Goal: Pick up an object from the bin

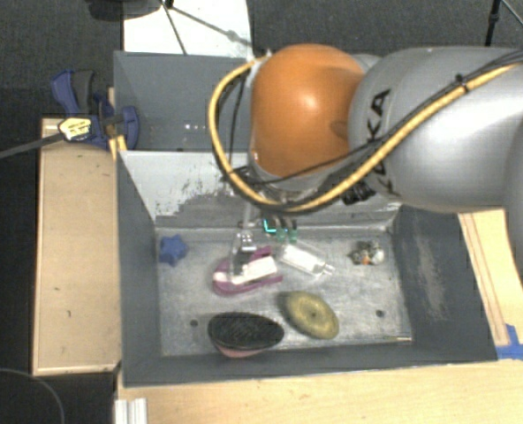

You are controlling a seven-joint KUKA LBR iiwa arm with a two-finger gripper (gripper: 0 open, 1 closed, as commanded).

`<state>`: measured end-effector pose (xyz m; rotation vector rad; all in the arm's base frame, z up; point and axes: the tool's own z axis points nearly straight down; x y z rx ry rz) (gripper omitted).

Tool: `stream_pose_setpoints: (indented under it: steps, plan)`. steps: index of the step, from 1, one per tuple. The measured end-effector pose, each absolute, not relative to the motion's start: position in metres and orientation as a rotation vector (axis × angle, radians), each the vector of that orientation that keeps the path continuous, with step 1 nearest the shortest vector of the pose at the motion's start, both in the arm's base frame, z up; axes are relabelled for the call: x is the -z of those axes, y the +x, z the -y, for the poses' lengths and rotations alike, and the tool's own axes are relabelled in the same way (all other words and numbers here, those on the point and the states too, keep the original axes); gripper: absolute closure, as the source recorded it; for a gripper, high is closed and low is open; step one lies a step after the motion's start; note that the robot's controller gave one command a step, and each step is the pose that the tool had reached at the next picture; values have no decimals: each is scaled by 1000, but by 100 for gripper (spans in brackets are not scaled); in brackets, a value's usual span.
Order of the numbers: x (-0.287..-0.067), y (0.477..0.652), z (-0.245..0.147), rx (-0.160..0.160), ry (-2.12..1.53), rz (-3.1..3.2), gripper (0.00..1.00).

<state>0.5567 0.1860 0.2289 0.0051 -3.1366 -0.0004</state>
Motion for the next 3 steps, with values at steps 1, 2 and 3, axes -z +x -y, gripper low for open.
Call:
stream_pose_setpoints:
  steps: [1, 2, 3]
  plan:
    - [-84, 526, -127, 0, -97, 3144, 0]
    - [-87, 526, -129, 3, -99, 3144, 100]
    - [-219, 523, -137, 5, -84, 3149, 100]
